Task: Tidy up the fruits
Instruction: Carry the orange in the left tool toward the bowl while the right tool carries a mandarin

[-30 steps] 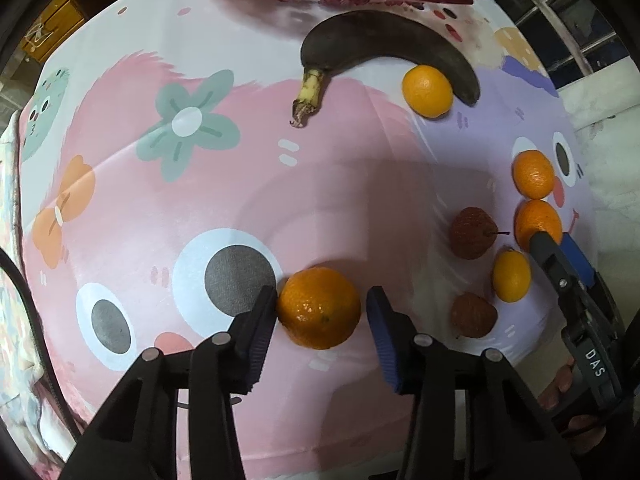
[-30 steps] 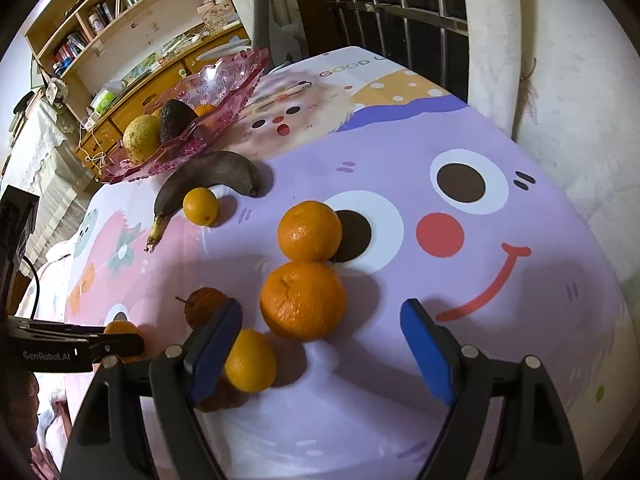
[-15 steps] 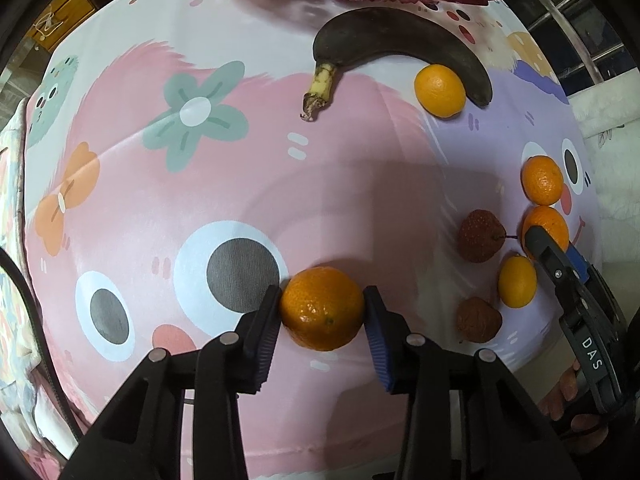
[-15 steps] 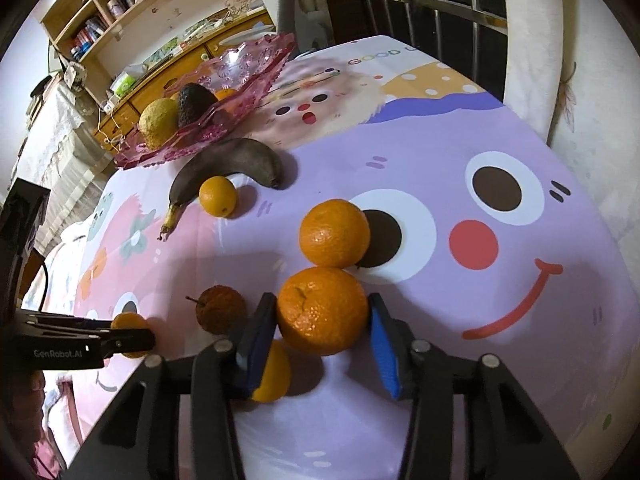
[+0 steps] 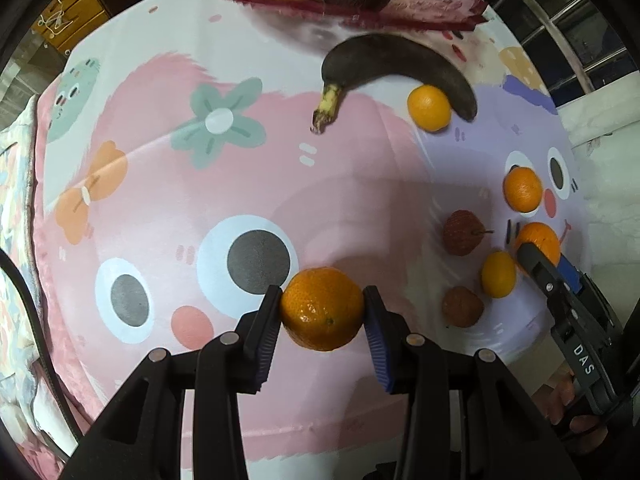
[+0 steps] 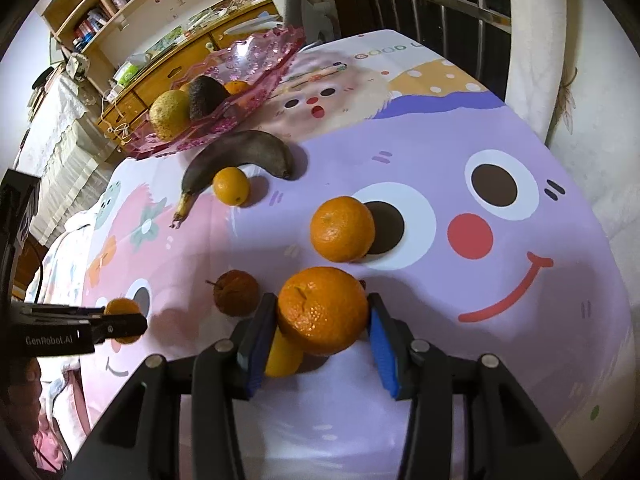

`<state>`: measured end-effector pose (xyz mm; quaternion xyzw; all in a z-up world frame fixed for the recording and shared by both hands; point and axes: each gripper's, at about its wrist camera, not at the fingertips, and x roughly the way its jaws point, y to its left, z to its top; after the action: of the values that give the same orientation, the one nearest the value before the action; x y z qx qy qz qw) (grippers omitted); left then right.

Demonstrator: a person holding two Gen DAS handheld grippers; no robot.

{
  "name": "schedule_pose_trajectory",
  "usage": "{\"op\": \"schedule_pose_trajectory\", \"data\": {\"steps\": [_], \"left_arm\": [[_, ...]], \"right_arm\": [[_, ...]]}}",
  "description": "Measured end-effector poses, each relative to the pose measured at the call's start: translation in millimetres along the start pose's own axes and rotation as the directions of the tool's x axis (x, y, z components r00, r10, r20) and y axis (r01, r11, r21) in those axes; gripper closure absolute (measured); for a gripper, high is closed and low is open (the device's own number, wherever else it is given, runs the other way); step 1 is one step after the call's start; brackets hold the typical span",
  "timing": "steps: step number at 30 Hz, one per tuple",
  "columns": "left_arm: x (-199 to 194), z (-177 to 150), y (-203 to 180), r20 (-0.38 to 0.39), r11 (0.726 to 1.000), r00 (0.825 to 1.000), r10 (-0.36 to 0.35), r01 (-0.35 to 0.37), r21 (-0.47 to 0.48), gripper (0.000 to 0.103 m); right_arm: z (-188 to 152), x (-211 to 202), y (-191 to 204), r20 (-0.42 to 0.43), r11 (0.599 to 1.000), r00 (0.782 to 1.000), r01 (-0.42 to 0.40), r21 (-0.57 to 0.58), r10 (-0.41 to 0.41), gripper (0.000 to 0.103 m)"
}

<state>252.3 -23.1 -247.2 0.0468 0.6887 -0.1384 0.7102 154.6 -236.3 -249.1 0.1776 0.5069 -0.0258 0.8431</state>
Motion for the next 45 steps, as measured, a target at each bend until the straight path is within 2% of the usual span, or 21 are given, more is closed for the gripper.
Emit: {"op": "schedule_pose_trajectory", "data": {"steps": [6, 15, 22, 26, 32, 36, 45], "left_arm": [[-30, 7, 6, 0.011, 0.999, 1.0, 0.015, -0.014, -0.038, 0.064], [-82, 40, 2, 0.111, 0.998, 0.994, 0.005, 0.003, -0.07, 0.064], [-112, 71, -14, 0.2, 0.997, 0.98, -0.02, 0.035, -0.07, 0.064], [-127, 87, -23, 0.256, 0.997, 0.966, -0.032, 0.049, -0.059, 0.064], [-136, 115, -25, 0.313, 0.993, 0.949, -0.048, 0.079, -0.089, 0.064], [-135, 131, -20, 0.347, 0.988, 0.937, -0.047, 0.096, -0.124, 0.064], [-109, 152, -12, 0.348, 0.979, 0.936, -0.054, 0.118, -0.167, 0.064]], "right_arm": [[9, -16, 10, -0.002, 0.999, 0.999, -0.034, -0.034, 0.034, 0.058], [45, -36, 34, 0.017, 0.986, 0.999, -0.037, -0.164, 0.04, 0.058], [78, -42, 55, 0.062, 0.958, 0.996, -0.045, -0.282, 0.065, 0.058], [101, -40, 64, 0.081, 0.949, 0.992, -0.07, -0.309, 0.1, 0.058], [130, -33, 72, 0.123, 0.938, 0.986, -0.067, -0.341, 0.115, 0.058], [144, -26, 79, 0.176, 0.92, 0.981, -0.013, -0.391, 0.088, 0.058], [164, 7, 79, 0.169, 0.908, 0.979, -0.031, -0.419, 0.112, 0.058]]}}
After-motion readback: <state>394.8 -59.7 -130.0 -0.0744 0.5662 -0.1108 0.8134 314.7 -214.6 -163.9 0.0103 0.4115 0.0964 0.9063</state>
